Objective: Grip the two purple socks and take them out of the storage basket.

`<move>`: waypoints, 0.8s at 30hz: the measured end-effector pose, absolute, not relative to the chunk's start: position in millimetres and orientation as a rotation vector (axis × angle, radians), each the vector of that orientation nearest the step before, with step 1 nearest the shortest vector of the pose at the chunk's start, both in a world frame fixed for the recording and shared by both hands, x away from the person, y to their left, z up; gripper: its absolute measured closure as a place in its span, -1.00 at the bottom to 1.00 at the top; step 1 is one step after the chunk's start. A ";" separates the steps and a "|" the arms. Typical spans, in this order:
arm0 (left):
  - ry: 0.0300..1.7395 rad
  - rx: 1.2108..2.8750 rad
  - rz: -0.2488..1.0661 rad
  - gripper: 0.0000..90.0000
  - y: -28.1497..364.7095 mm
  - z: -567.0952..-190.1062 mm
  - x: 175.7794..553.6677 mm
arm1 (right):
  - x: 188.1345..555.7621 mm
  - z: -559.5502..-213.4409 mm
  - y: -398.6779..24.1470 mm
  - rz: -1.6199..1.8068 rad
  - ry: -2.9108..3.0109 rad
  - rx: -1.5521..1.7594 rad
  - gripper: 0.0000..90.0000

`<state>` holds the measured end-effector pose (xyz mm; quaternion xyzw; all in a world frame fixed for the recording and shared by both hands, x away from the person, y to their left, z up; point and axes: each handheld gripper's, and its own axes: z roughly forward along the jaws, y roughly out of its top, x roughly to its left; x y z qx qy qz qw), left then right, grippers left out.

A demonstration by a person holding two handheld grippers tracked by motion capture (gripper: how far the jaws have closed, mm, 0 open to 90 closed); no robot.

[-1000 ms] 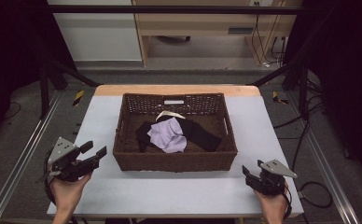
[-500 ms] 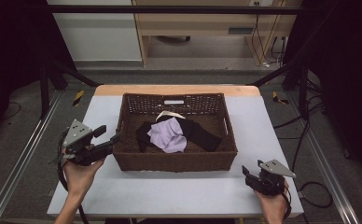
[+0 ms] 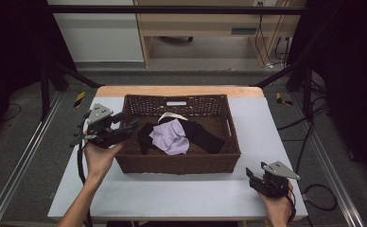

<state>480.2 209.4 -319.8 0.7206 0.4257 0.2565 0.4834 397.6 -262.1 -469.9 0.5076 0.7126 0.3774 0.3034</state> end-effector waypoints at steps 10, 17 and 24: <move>1.000 1.757 0.643 -0.11 184.2 -321.8 507.4 | 399.6 -470.0 -262.8 1.002 1.895 1.347 -0.15; 1.000 1.783 0.647 -0.07 170.3 -329.8 523.6 | 400.3 -469.6 -263.0 1.001 1.891 1.343 -0.15; 1.048 1.797 0.643 -0.07 162.4 -339.2 544.5 | 401.3 -469.5 -263.0 0.999 1.894 1.338 -0.16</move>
